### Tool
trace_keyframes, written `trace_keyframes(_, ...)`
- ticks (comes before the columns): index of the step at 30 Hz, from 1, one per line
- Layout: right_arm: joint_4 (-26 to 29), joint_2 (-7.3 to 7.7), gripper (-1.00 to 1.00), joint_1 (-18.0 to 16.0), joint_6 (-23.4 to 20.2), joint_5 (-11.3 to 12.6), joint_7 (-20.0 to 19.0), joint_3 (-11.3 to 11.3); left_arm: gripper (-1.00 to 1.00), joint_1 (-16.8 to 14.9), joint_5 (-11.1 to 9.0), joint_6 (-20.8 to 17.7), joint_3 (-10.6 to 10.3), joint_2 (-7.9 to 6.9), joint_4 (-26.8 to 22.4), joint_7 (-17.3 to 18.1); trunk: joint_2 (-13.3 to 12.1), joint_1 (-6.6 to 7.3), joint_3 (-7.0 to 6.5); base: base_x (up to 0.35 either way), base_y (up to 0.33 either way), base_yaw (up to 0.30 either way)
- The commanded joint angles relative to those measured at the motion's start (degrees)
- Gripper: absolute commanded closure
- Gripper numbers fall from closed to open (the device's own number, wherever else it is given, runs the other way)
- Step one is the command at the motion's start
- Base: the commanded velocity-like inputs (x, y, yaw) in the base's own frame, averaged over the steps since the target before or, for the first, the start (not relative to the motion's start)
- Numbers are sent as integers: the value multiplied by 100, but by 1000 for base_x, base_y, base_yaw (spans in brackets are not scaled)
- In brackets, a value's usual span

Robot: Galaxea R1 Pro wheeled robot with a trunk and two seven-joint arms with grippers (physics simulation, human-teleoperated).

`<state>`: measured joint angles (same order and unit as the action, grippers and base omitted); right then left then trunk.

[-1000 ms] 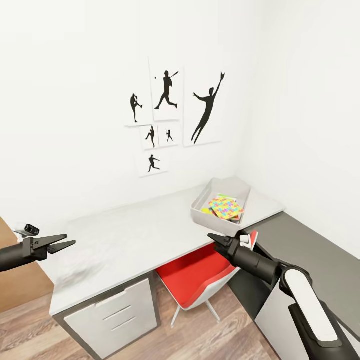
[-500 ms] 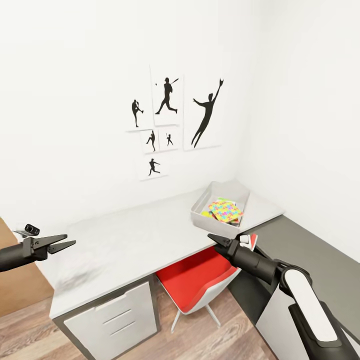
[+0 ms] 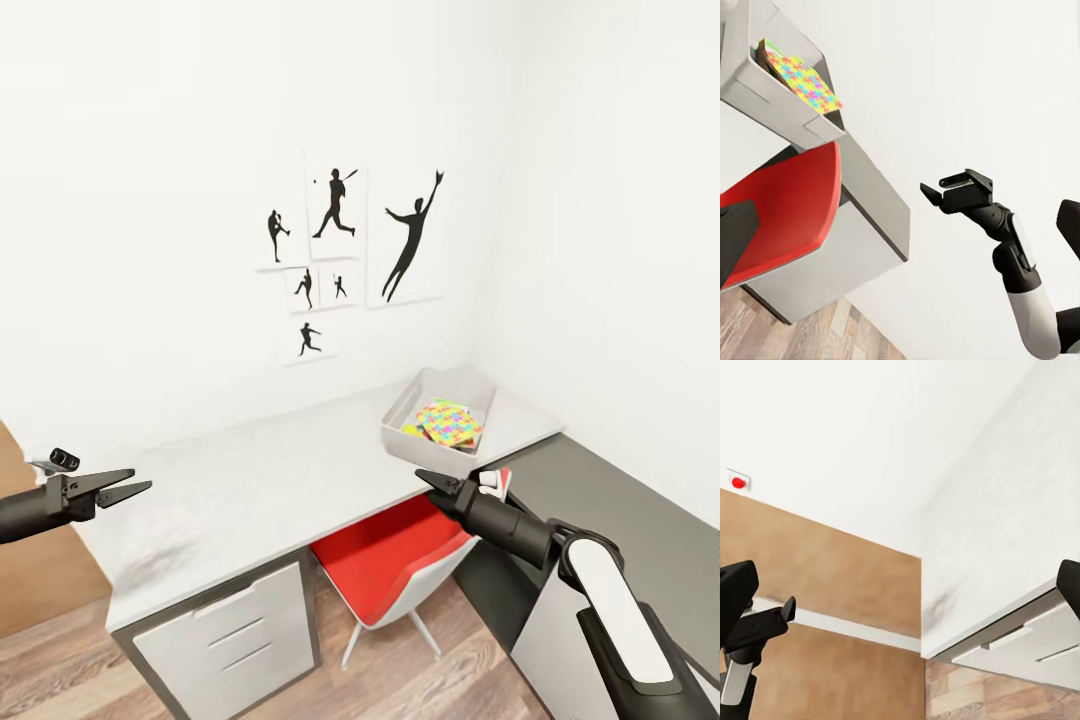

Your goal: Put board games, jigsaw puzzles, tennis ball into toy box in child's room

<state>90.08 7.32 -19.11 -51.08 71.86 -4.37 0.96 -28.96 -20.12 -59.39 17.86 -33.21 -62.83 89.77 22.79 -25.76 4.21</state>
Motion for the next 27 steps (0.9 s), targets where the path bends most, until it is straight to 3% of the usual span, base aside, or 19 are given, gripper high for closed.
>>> trace_keyframes(1,0,2,-100,-5,-12,-49,-46,1,-100,-4,5,-61,-2,-1,-1,23,12,-2,4,-127,0,0)
trace_keyframes(8,23,-65,-100,-5,-8,-57,-31,60,-100,-4,8,-61,-2,-1,-1,23,12,-2,-63,-77,0,37)
trace_keyframes(19,34,-80,-100,-5,9,-58,44,274,-100,-4,9,-61,5,-9,4,23,12,-2,-124,-129,13,208)
trace_keyframes(27,36,-82,-100,-5,10,-59,160,395,-100,-4,9,-61,7,-8,8,23,12,-2,-126,-139,21,78)
